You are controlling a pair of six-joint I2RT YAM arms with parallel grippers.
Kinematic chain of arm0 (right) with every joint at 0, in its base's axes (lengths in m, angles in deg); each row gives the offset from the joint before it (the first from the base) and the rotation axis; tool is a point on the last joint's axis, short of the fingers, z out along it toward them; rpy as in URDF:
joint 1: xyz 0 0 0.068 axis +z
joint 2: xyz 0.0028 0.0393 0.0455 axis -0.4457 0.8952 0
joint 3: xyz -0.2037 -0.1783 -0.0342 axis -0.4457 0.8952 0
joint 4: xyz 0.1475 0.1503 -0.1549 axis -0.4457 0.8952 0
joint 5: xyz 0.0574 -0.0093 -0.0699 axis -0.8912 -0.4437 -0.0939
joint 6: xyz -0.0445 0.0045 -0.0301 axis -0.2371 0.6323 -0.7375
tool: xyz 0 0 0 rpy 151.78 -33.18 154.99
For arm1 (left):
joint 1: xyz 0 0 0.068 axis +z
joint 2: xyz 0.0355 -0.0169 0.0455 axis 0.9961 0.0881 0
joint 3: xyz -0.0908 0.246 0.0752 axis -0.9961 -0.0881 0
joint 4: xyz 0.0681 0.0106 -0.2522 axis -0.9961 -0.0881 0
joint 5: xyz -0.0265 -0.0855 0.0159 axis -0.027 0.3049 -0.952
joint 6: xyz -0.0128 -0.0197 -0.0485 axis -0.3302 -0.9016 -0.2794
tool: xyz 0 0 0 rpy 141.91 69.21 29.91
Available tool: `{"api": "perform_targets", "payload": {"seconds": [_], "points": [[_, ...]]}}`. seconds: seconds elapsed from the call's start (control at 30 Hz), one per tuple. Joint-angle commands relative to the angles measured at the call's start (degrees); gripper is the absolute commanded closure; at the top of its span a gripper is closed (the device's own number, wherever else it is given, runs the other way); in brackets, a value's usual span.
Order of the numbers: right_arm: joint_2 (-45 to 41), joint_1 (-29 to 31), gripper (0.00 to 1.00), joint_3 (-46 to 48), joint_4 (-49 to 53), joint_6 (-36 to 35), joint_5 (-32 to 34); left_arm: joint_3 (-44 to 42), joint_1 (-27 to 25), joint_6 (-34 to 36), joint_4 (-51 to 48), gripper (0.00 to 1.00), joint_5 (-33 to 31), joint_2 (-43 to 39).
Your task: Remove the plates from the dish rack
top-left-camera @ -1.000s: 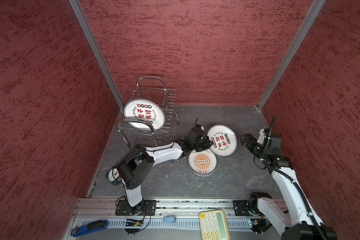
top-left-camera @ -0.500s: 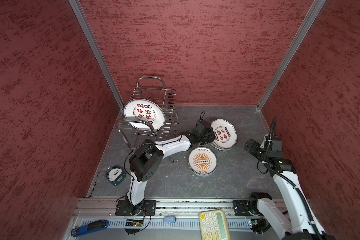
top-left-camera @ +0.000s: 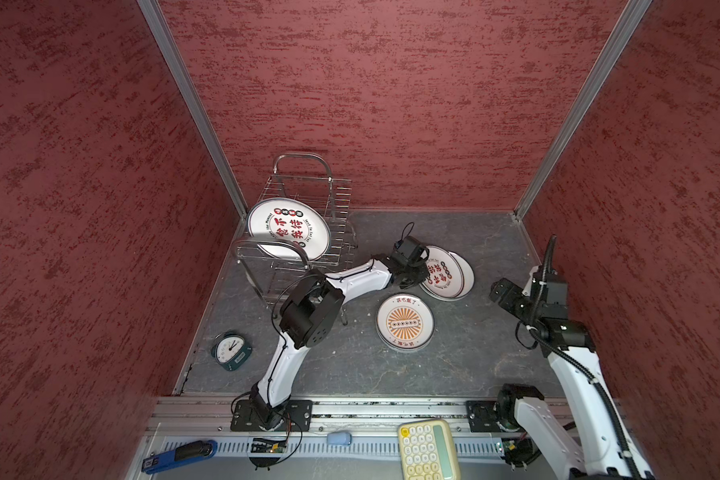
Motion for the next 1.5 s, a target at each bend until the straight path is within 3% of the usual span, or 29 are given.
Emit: {"api": "perform_targets", "payload": {"seconds": [0.0, 0.2, 0.47, 0.73, 1.03, 1.17, 1.33, 1.47], "points": [[-0.5, -0.2, 0.01, -1.0, -0.5, -1.0, -0.7, 3.1, -0.2, -0.1, -1.7, 0.84, 0.4, 0.8], [-0.7, -0.2, 0.01, -1.0, -0.5, -1.1, -1.0, 4.6, -0.2, 0.0, -6.0, 0.65, -0.9, 1.6], [-0.9, -0.2, 0.01, -0.8, -0.9, -1.1, -1.5, 9.6, -0.5, 1.5, -12.9, 0.59, -1.6, 4.1], [-0.6, -0.2, 0.01, -0.3, -1.6, -1.1, -2.1, 17.4, -1.5, 3.7, -21.6, 0.46, -4.0, 7.2], [-0.7, -0.2, 0.01, -0.3, -2.1, -1.8, -4.8, 20.3, -1.4, 4.7, -23.6, 0.43, -2.6, 9.3], [-0.1, -0.2, 0.01, -1.3, -4.0, -3.9, -13.0, 16.4, -1.9, 6.7, -23.1, 0.36, -5.7, 4.4], [4.3, 0.3, 0.01, -9.8, -5.7, -7.1, -26.0, 5.9, -3.0, 8.5, -22.0, 0.31, -9.6, -5.8], [10.4, 7.3, 0.01, -22.6, -3.4, -10.2, -24.3, -4.5, -4.8, 8.6, -22.3, 0.27, -12.9, -15.2]]}}
